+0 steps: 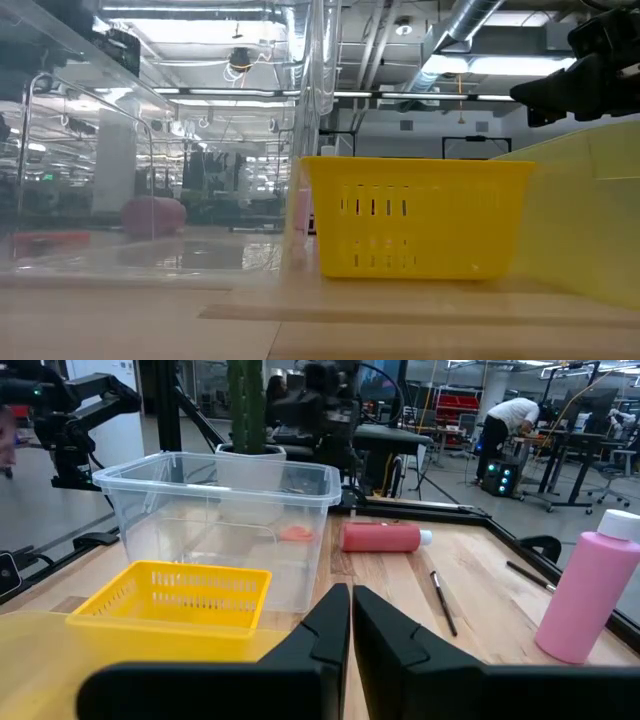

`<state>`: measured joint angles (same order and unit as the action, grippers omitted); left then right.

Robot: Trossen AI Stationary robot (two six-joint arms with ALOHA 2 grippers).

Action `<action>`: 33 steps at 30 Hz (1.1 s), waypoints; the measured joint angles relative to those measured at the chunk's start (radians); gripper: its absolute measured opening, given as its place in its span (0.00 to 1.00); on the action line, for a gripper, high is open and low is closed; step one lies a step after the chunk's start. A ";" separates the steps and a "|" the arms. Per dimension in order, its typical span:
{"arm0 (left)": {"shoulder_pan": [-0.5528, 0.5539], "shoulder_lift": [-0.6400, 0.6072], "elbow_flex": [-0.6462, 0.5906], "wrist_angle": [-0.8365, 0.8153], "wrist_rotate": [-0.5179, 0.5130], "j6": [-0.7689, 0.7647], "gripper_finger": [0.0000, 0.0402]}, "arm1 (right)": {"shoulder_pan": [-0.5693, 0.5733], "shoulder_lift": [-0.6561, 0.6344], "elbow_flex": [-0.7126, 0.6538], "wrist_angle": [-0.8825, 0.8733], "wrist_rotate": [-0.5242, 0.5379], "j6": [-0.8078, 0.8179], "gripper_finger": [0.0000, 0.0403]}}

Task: Pick & Place Paint Supplies
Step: Put the black paint bottle into the transparent bin

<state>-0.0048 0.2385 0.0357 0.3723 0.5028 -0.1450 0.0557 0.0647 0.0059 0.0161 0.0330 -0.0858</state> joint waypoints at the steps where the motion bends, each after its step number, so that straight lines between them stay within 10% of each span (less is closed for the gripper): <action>1: 0.000 0.002 0.000 0.046 -0.060 -0.104 0.00 | 0.000 0.000 0.000 0.000 0.000 0.000 0.03; 11: 0.000 0.006 0.000 0.470 -0.775 -0.715 0.00 | -0.014 0.000 0.000 0.026 0.029 -0.015 0.03; 24: 0.000 0.007 0.000 0.616 -0.957 -0.698 0.00 | -0.018 0.000 0.000 0.616 0.030 0.374 0.03; 33: 0.000 0.007 0.000 0.619 -1.034 -0.700 0.00 | -0.040 -0.001 0.057 0.942 0.347 0.383 0.03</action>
<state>-0.0044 0.2451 0.0357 0.9908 -0.5313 -0.8455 0.0154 0.0635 0.0629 0.9585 0.3797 0.2969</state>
